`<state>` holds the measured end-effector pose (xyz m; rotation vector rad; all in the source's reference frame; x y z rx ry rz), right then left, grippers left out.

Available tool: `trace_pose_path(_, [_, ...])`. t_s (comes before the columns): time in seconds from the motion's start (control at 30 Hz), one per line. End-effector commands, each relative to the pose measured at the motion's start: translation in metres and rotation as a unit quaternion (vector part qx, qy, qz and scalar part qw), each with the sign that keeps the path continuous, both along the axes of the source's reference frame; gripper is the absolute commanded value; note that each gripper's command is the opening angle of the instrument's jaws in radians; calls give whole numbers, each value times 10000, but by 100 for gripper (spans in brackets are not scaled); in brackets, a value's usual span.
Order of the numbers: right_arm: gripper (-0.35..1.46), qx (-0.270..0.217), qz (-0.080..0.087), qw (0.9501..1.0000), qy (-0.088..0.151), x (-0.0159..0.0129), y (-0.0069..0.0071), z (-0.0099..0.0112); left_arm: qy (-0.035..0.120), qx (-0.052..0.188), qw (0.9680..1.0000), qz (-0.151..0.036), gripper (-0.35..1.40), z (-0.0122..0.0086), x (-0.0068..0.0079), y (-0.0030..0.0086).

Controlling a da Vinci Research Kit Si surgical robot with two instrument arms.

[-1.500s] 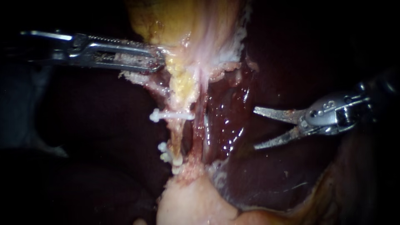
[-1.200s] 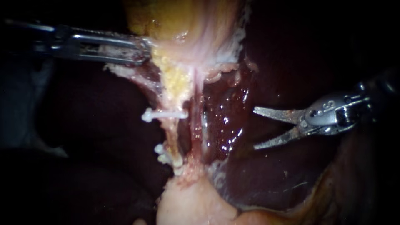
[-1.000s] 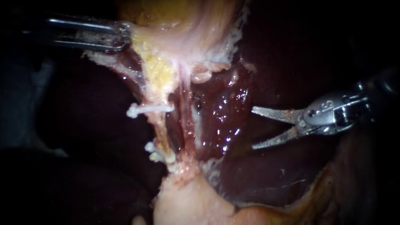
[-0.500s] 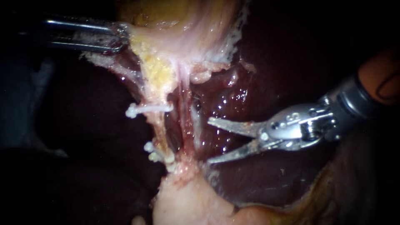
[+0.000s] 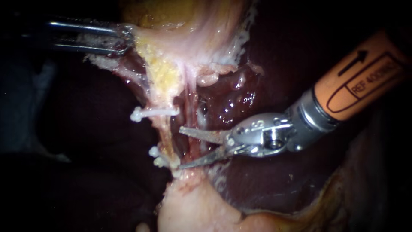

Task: Go to the cutting position left tube

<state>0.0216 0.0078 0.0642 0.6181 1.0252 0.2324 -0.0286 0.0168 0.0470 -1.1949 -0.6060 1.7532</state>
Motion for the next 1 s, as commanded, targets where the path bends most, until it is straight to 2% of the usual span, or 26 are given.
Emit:
trace_pose_path(0.03, [135,19,-37,10000,-19,0,1,4,-6,0,10000,8,-35,0,0,0])
trace_pose_path(0.2, [135,37,-92,10000,-11,5,12,20,-4,-3,10000,6,-35,1,-1,-1])
trace_pose_path(0.37, [135,14,-204,9998,80,15,15,29,-9,-3,10000,14,-35,2,-2,-2])
trace_pose_path(0.6, [133,61,-414,9980,467,39,10,33,-7,-4,10000,10,-35,2,-4,-1])
trace_pose_path(0.77, [131,64,-526,9970,559,55,2,35,-6,-4,10000,8,-35,2,-4,-1])
trace_pose_path(1.0, [130,231,-414,9964,707,77,-6,30,-5,-5,10000,7,-35,3,-5,-1])
